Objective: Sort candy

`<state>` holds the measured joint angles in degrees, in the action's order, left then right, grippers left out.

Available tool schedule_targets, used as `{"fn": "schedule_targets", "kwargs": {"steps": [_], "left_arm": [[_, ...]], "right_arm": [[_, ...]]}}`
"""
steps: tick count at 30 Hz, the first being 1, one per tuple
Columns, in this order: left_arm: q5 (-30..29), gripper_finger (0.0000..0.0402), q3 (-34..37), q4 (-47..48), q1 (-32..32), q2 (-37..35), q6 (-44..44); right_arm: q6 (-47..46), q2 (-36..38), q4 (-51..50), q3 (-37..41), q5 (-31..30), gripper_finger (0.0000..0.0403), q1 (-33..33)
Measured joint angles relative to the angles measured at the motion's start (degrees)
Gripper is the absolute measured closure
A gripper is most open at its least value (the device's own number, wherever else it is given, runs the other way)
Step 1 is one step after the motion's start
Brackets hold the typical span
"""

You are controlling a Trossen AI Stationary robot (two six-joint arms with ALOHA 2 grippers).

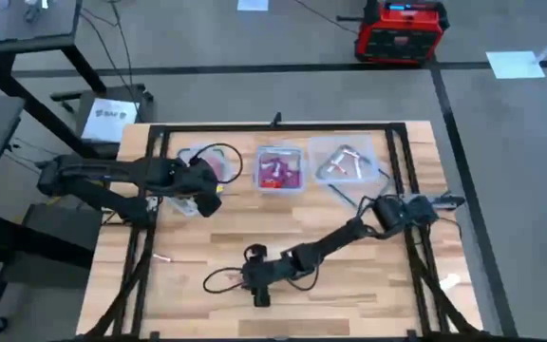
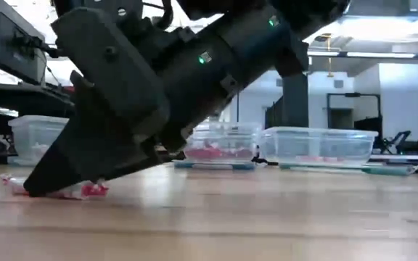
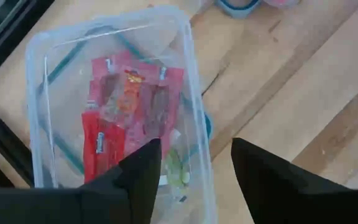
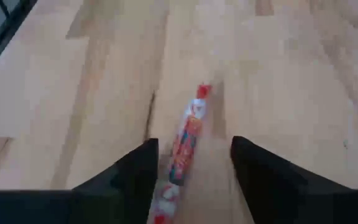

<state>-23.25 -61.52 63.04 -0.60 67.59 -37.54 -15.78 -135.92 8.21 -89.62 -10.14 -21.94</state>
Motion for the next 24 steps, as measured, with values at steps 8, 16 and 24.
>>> {"fn": "schedule_targets", "kwargs": {"steps": [8, 16, 24], "left_arm": [[0.0, 0.0219, 0.0, 0.0, 0.0, 0.0, 0.0], [0.0, 0.0219, 0.0, 0.0, 0.0, 0.0, 0.0], [0.0, 0.0219, 0.0, 0.0, 0.0, 0.0, 0.0]], "right_arm": [[6.6, 0.0, -3.5, -0.1, 0.8, 0.0381, 0.0], [11.9, 7.6, -14.0, 0.6, 1.3, 0.0381, 0.0], [17.4, 23.2, -29.3, 4.1, -6.8, 0.0381, 3.6]]}}
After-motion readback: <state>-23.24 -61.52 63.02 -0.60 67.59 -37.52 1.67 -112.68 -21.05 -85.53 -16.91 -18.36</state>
